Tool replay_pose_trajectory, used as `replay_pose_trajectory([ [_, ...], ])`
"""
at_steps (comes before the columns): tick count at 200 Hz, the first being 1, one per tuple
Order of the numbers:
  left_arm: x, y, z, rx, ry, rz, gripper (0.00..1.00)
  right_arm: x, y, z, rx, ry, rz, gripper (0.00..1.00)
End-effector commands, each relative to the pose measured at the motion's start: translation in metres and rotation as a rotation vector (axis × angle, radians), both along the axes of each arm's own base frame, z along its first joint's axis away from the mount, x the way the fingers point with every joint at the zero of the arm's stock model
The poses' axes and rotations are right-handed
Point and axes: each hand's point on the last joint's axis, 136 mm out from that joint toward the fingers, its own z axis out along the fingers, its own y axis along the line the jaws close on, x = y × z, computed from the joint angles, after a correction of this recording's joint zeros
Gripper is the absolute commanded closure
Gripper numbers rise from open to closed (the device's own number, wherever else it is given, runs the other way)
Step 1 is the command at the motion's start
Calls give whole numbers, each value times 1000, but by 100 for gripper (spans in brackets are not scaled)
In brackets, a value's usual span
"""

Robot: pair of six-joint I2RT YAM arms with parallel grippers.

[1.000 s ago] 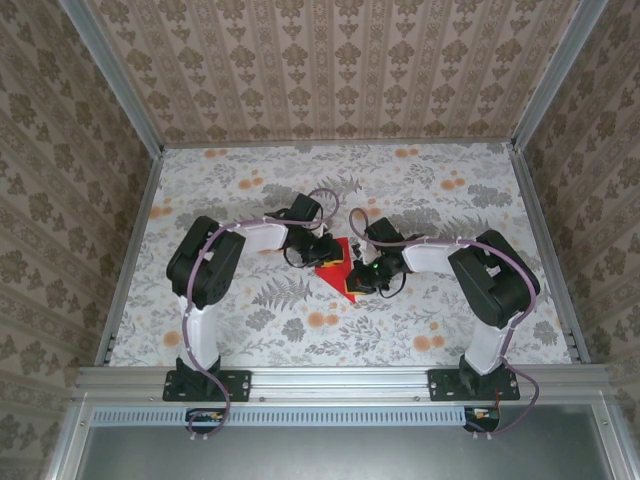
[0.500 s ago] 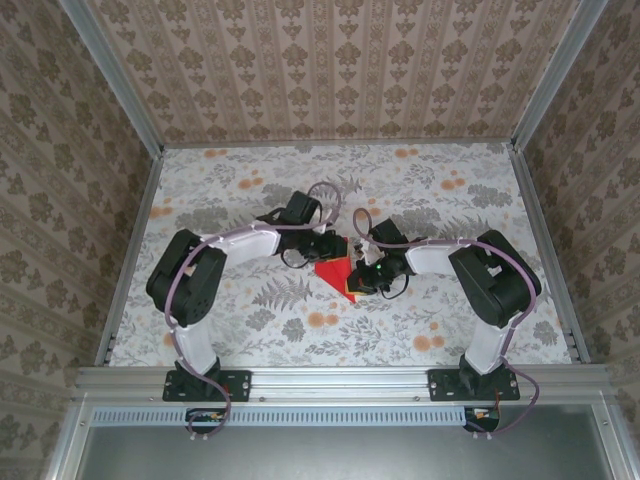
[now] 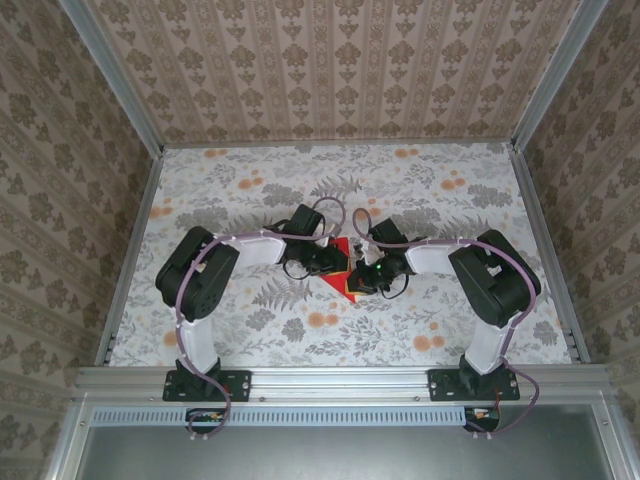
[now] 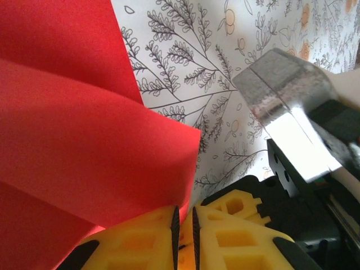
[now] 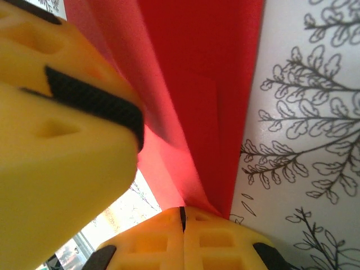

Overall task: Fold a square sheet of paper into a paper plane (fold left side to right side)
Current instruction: Fourth fold the wing at the center of the table.

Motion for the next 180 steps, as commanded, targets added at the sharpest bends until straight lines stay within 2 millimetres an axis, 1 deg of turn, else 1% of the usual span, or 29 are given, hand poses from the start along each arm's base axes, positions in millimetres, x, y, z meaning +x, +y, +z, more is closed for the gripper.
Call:
replay_pose_trajectory([
  [1,-2,-2,-11,11,20,-4,83,-31,-42,-46,-233,137,-24,100],
  [22,-2,1,-15,29,28,-4,84,-32,-45,-47,-249,139,-17,100],
  [27,2,4,-19,51,13,11,84,-33,-46,-47,-252,141,-15,100],
  [108,8,20,-48,110,11,44,89,-39,-52,-49,-288,156,1,100],
  [124,11,23,-51,102,14,59,89,-41,-53,-49,-292,160,3,100],
  [180,33,31,-48,82,-12,82,89,-45,-55,-50,-296,172,10,100],
])
